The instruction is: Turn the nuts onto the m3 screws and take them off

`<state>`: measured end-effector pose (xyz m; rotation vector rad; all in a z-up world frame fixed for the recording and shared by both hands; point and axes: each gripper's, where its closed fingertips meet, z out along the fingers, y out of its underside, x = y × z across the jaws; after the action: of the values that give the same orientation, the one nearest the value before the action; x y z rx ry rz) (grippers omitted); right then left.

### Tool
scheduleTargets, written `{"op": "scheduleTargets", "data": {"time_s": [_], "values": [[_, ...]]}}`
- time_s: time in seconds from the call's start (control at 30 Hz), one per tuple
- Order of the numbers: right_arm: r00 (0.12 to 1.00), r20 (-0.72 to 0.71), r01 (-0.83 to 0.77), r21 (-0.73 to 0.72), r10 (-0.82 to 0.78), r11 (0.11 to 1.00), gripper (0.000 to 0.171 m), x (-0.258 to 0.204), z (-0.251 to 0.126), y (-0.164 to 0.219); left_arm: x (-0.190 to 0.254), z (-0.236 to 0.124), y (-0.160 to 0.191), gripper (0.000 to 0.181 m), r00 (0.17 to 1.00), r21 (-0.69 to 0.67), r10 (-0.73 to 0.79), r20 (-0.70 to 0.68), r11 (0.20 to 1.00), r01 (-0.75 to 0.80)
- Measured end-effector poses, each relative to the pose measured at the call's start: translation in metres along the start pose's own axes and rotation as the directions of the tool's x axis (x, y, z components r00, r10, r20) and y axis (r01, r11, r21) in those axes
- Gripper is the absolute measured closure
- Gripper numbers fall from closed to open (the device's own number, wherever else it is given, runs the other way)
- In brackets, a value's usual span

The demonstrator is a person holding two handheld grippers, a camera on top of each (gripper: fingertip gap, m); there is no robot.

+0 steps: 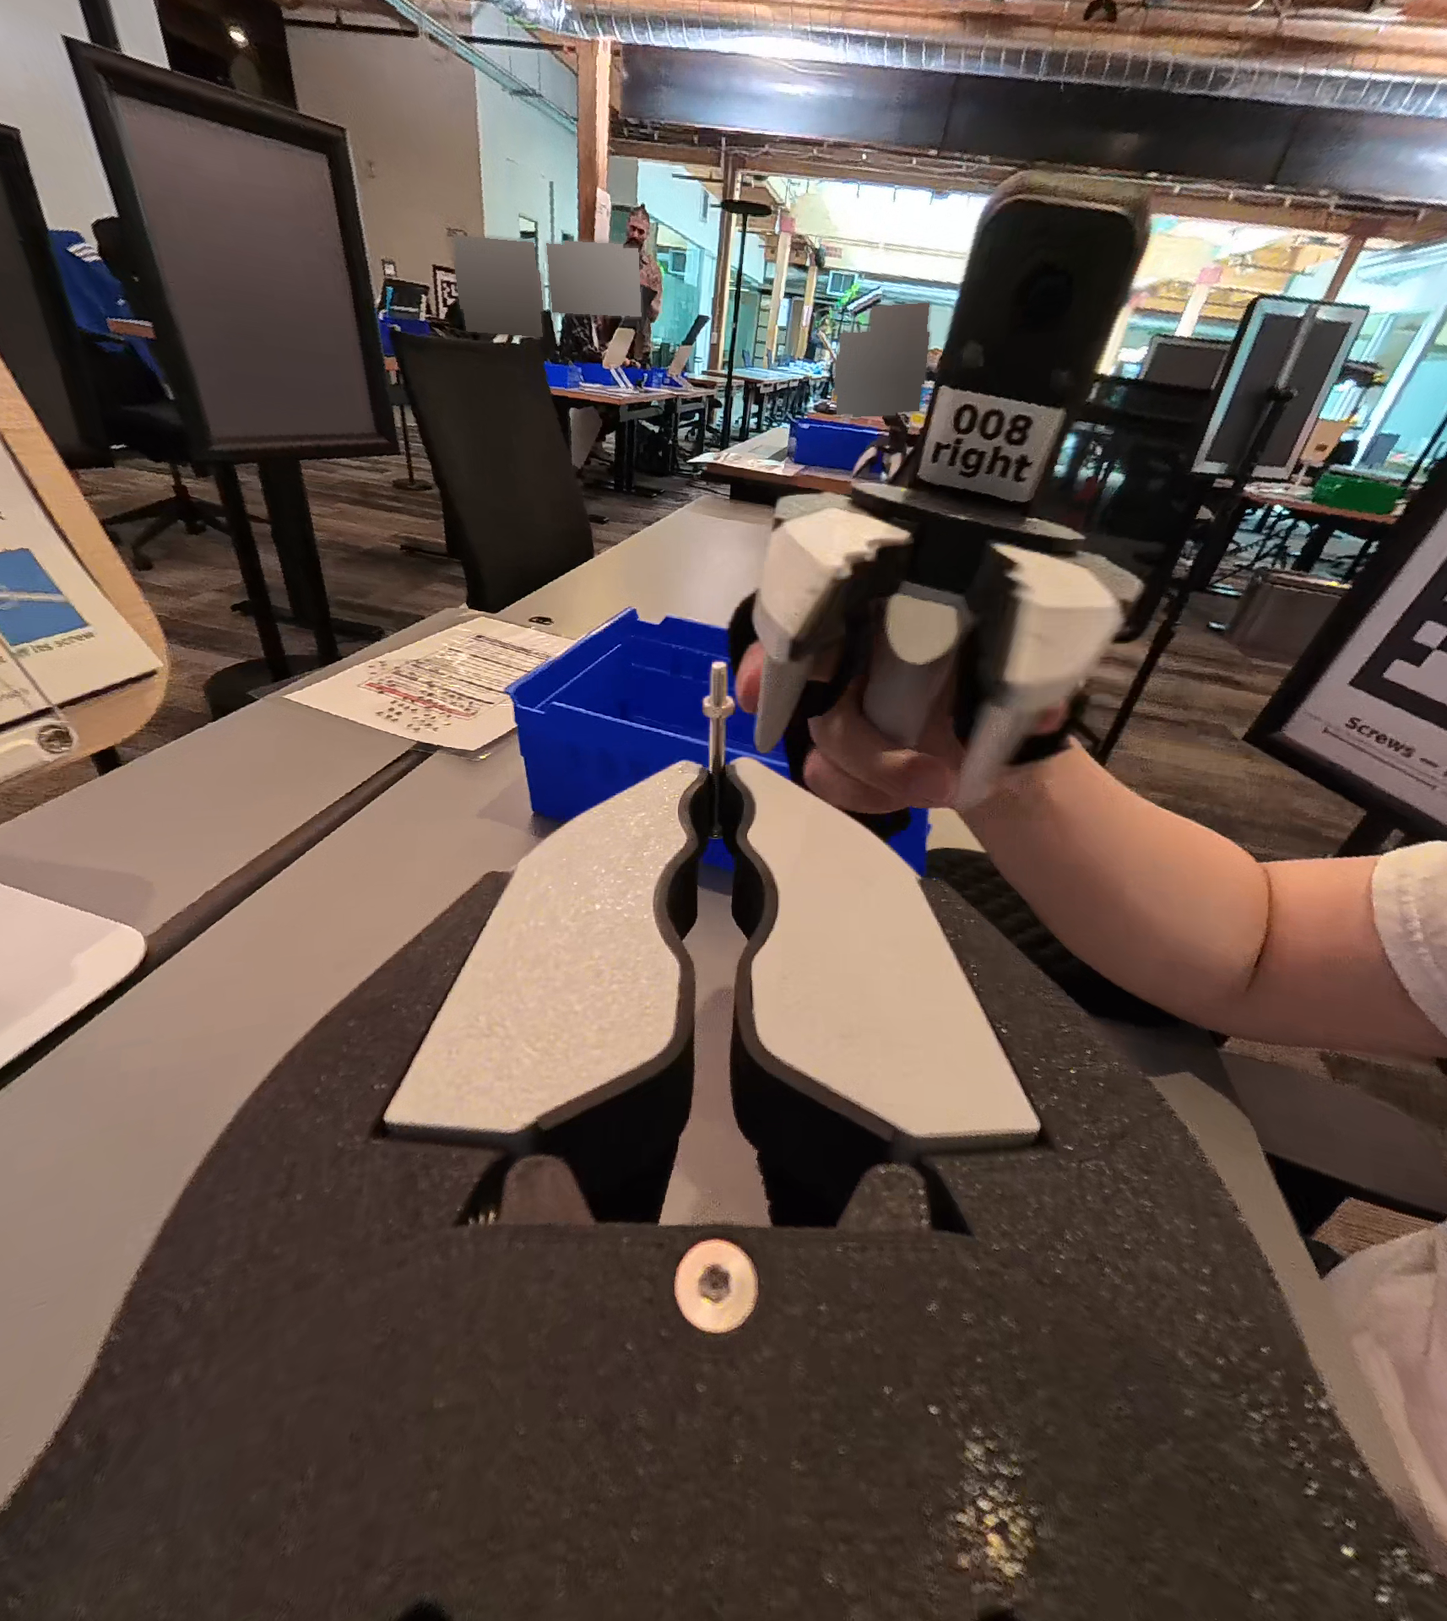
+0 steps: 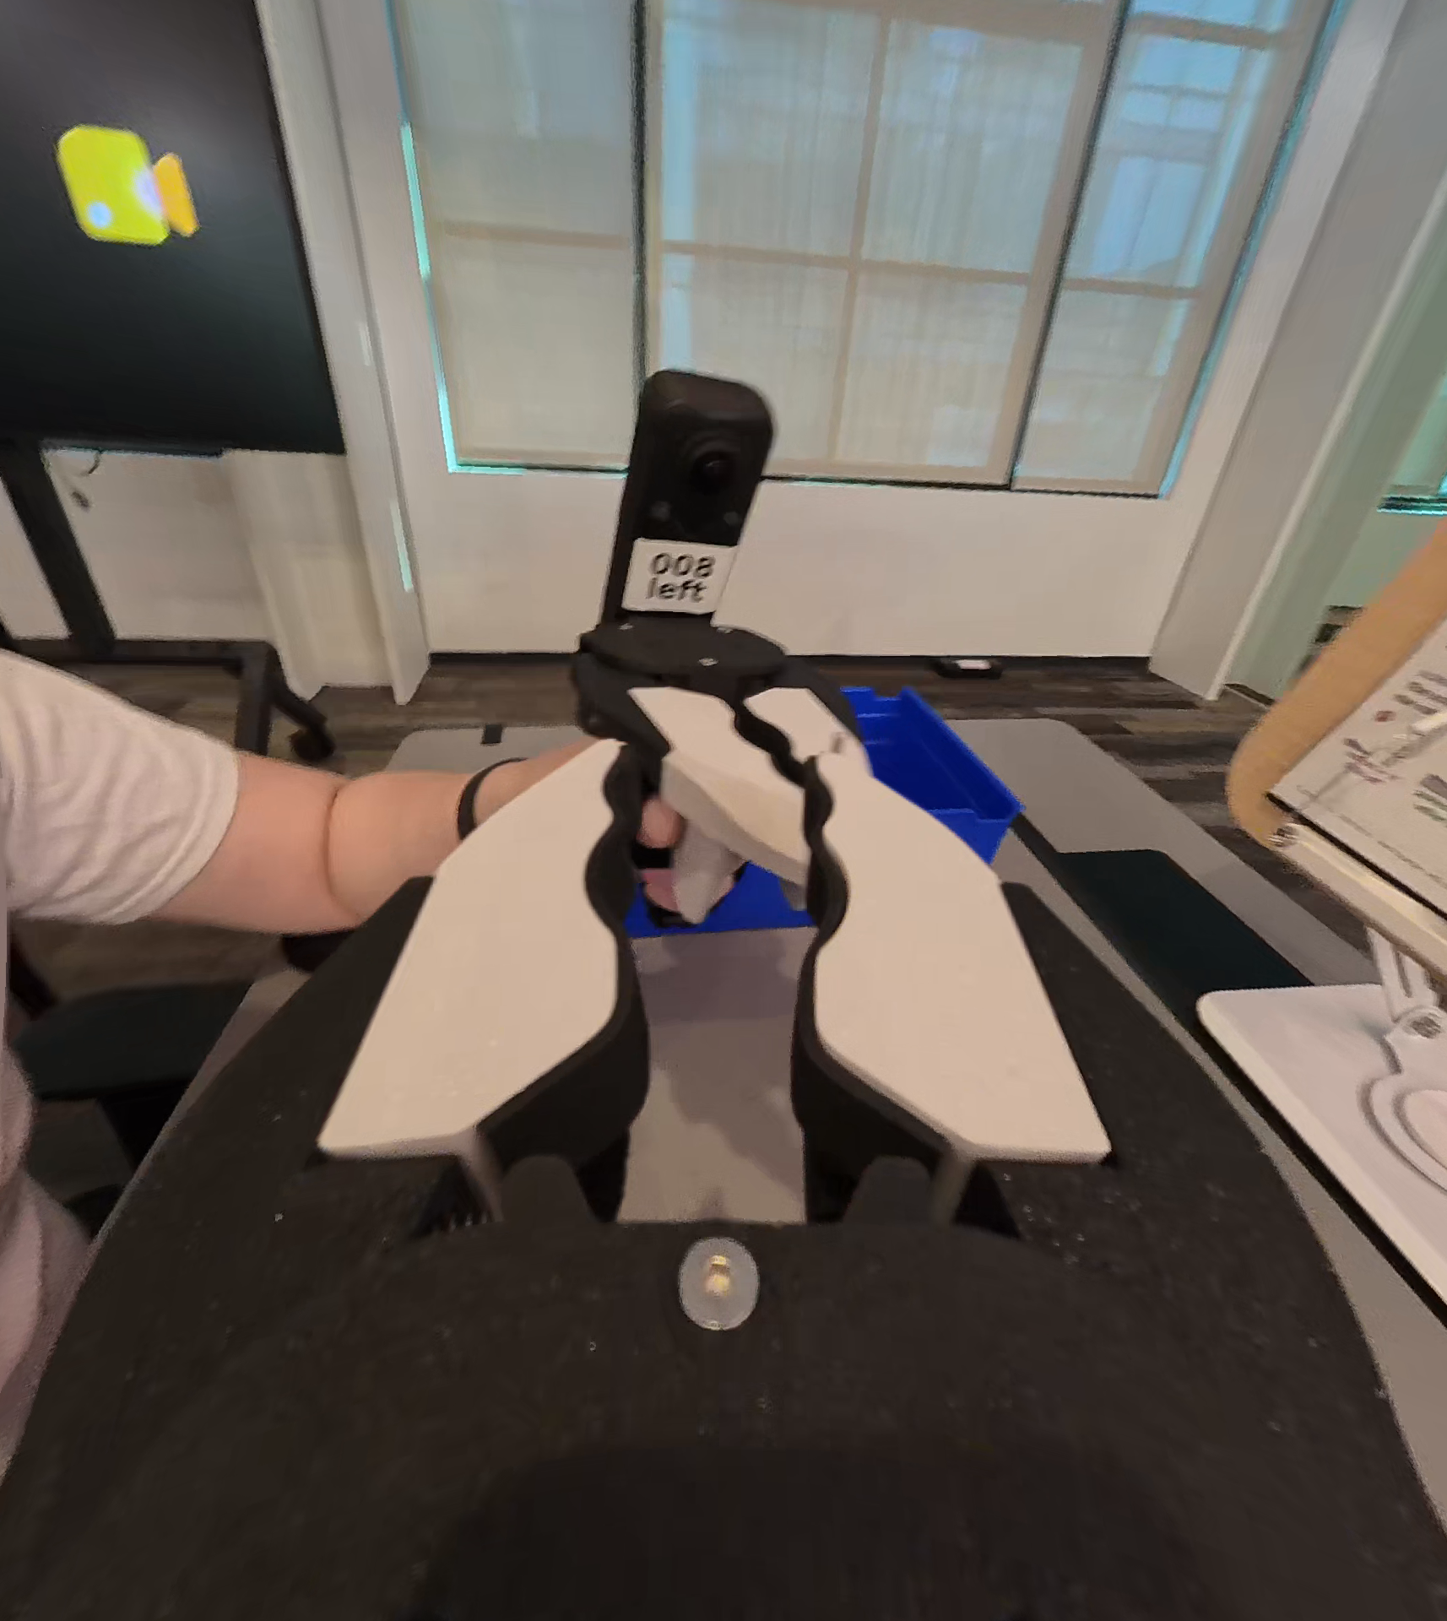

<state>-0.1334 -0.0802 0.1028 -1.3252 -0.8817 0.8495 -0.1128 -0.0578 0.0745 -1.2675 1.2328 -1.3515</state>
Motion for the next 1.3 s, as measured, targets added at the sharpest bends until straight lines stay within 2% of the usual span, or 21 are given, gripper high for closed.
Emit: {"op": "scheduleTargets", "data": {"time_s": [0.1, 0.33, 0.4, 0.47, 0.6, 0.7, 0.77, 0.97, 1.1, 1.3], "values": [[0.996, -0.065, -0.065, 0.02, 0.066, 0.998, 0.154, 0.015, -0.003, 0.001, 0.009, 0.004, 0.003, 0.18, 0.999, -0.017, -0.031, -0.043, 0.999, 0.03], [0.989, -0.049, -0.138, 0.004, 0.138, 0.99, 0.159, 0.018, 0.001, 0.009, 0.016, 0.009, 0.011, 0.18, 0.986, -0.06, -0.137, -0.1, 0.99, 0.131], [0.988, -0.051, -0.148, -0.013, 0.147, 0.989, 0.16, 0.019, 0.003, 0.013, 0.017, 0.01, 0.013, 0.18, 0.984, -0.072, -0.142, -0.107, 0.988, 0.135], [0.988, -0.042, -0.152, -0.027, 0.151, 0.988, 0.168, 0.018, 0.003, 0.016, 0.018, 0.011, 0.015, 0.18, 0.985, -0.082, -0.132, -0.111, 0.989, 0.124], [0.979, -0.032, -0.203, -0.016, 0.202, 0.979, 0.169, 0.02, 0.001, 0.015, 0.018, 0.011, 0.014, 0.178, 0.989, -0.087, -0.103, -0.102, 0.992, 0.094], [0.959, -0.015, -0.282, 0.042, 0.282, 0.959, 0.169, 0.026, -0.005, 0.009, 0.016, 0.013, 0.017, 0.151, 0.995, -0.128, -0.068, -0.067, 0.99, 0.059], [0.939, 0.047, -0.343, 0.083, 0.34, 0.936, 0.169, 0.025, -0.011, 0.002, 0.016, 0.015, 0.022, 0.144, 0.997, -0.155, -0.048, -0.053, 0.987, 0.039], [0.934, 0.091, -0.352, 0.059, 0.346, 0.934, 0.169, 0.019, -0.01, 0.004, 0.023, 0.017, 0.022, 0.153, 0.99, -0.138, -0.097, -0.102, 0.987, 0.082], [0.947, 0.087, -0.314, 0.033, 0.31, 0.949, 0.169, 0.016, -0.008, 0.006, 0.028, 0.014, 0.016, 0.172, 0.987, -0.106, -0.083, -0.136, 0.992, 0.069], [0.952, 0.09, -0.294, 0.021, 0.291, 0.956, 0.169, 0.013, -0.007, 0.007, 0.03, 0.015, 0.016, 0.177, 0.986, -0.1, -0.077, -0.146, 0.993, 0.062]]}}
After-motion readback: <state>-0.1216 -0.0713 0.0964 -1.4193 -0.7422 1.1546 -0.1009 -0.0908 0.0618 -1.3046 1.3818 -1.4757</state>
